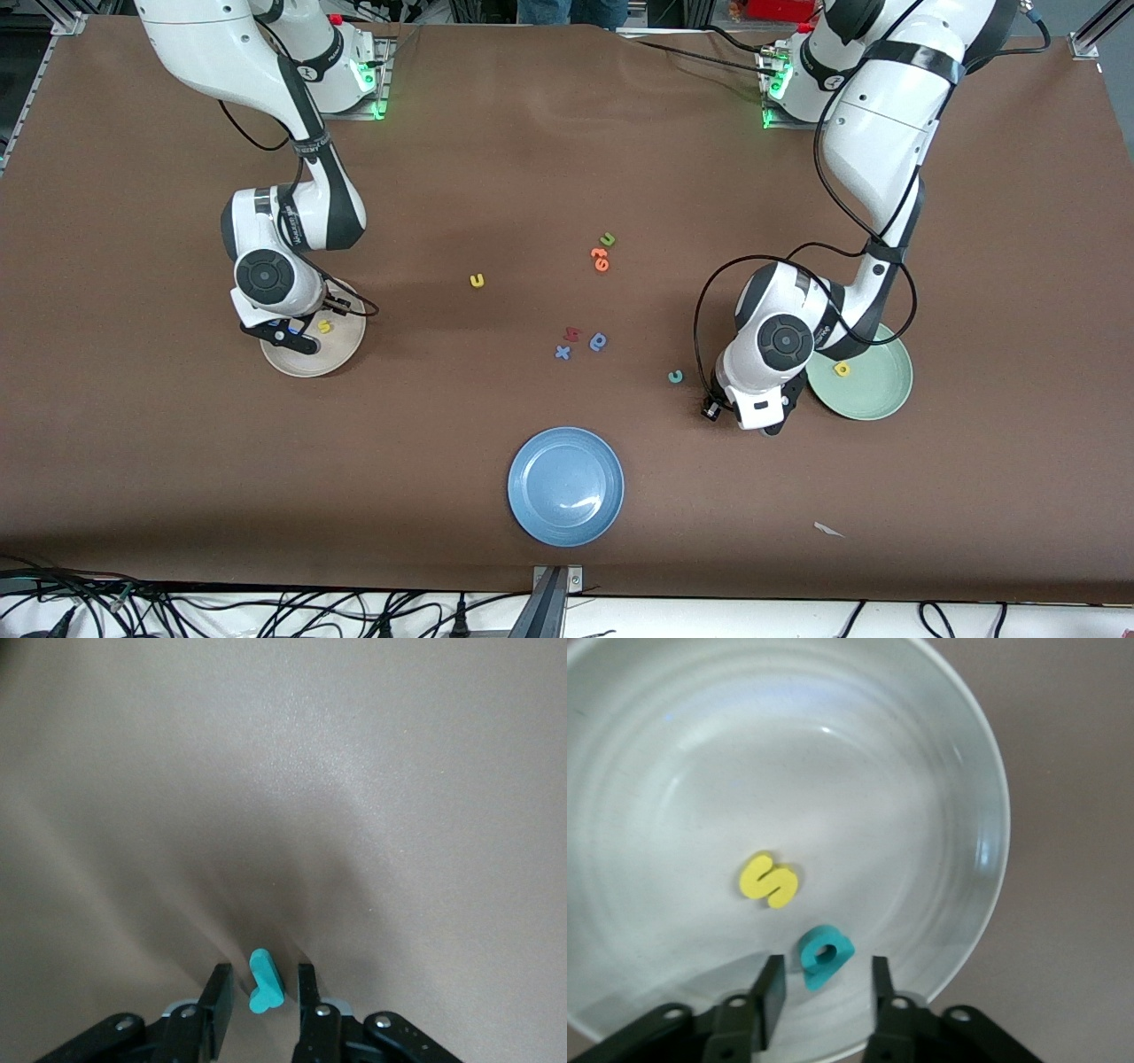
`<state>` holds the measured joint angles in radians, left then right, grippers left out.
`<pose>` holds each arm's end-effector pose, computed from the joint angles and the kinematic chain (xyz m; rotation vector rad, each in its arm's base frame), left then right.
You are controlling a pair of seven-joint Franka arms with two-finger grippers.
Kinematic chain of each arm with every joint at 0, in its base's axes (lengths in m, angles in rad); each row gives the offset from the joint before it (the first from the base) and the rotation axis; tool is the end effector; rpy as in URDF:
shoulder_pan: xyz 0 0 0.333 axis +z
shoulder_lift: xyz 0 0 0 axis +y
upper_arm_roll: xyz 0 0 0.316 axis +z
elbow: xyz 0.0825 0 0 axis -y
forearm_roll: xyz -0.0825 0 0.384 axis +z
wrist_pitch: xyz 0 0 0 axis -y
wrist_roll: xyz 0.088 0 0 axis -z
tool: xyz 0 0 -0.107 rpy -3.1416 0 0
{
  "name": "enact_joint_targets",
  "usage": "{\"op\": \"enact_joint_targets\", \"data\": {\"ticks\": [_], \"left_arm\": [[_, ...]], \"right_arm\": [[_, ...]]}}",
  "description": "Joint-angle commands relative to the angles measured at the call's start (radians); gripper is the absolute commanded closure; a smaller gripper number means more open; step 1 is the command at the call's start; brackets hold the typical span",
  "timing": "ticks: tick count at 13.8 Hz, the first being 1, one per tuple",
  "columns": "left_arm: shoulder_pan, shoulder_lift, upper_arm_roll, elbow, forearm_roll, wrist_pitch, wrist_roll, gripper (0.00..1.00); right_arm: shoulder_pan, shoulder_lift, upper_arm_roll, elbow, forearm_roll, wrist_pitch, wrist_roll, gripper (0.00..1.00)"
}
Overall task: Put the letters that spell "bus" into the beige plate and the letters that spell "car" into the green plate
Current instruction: 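Place teal a on the white plate while the left gripper places teal r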
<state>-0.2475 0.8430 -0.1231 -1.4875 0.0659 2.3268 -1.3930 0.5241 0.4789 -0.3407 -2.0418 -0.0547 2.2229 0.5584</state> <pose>0.6714 -0.2441 0.1729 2.7165 1.5163 -0.0496 0.5569 0.1008 0.1983 2.8105 -0.4554 -0.2630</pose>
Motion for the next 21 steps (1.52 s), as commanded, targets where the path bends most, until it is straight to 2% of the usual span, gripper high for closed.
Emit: {"op": "enact_joint_targets", "data": {"ticks": [1, 3, 5, 6, 8, 9, 11, 15, 17, 19, 21], "left_arm": [[-0.012, 0.024, 0.014, 0.027, 0.009, -0.003, 0.0, 0.77], [-0.012, 0.022, 0.014, 0.027, 0.02, -0.003, 0.0, 0.87], [-0.012, 0.018, 0.014, 0.027, 0.028, -0.004, 0.006, 0.92], [-0.01, 0.013, 0.014, 0.027, 0.049, -0.01, 0.029, 0.95], [-0.001, -0.004, 0.013, 0.027, 0.052, -0.033, 0.084, 1.0], [-0.001, -0.016, 0.014, 0.027, 0.051, -0.067, 0.165, 1.0], [0.025, -0.044, 0.014, 0.029, 0.052, -0.153, 0.385, 1.0], [0.137, -0.125, 0.011, 0.023, 0.049, -0.302, 0.954, 1.0], [0.2, -0.153, 0.011, 0.006, 0.049, -0.368, 1.188, 1.0], [0.246, -0.177, 0.013, -0.028, 0.051, -0.376, 1.316, 1.0], [0.29, -0.205, 0.011, -0.074, 0.057, -0.348, 1.399, 1.0]], "right_arm": [[0.004, -0.06, 0.011, 0.058, 0.042, -0.102, -0.015, 0.14], [0.008, -0.06, 0.034, 0.144, 0.145, -0.201, -0.008, 0.15], [0.008, -0.059, 0.08, 0.161, 0.225, -0.198, 0.052, 0.18], [0.011, -0.057, 0.121, 0.161, 0.236, -0.183, 0.11, 0.24], [0.036, -0.046, 0.182, 0.15, 0.236, -0.1, 0.294, 0.24], [0.063, -0.031, 0.205, 0.15, 0.233, -0.06, 0.384, 0.24], [0.126, -0.007, 0.207, 0.14, 0.233, 0.006, 0.53, 0.24], [0.206, -0.008, 0.218, -0.01, 0.231, 0.214, 0.681, 0.24], [0.221, -0.008, 0.218, -0.064, 0.231, 0.28, 0.687, 0.25], [0.228, -0.002, 0.219, -0.087, 0.231, 0.345, 0.698, 0.28], [0.241, 0.001, 0.219, -0.089, 0.233, 0.347, 0.703, 0.35]]}}
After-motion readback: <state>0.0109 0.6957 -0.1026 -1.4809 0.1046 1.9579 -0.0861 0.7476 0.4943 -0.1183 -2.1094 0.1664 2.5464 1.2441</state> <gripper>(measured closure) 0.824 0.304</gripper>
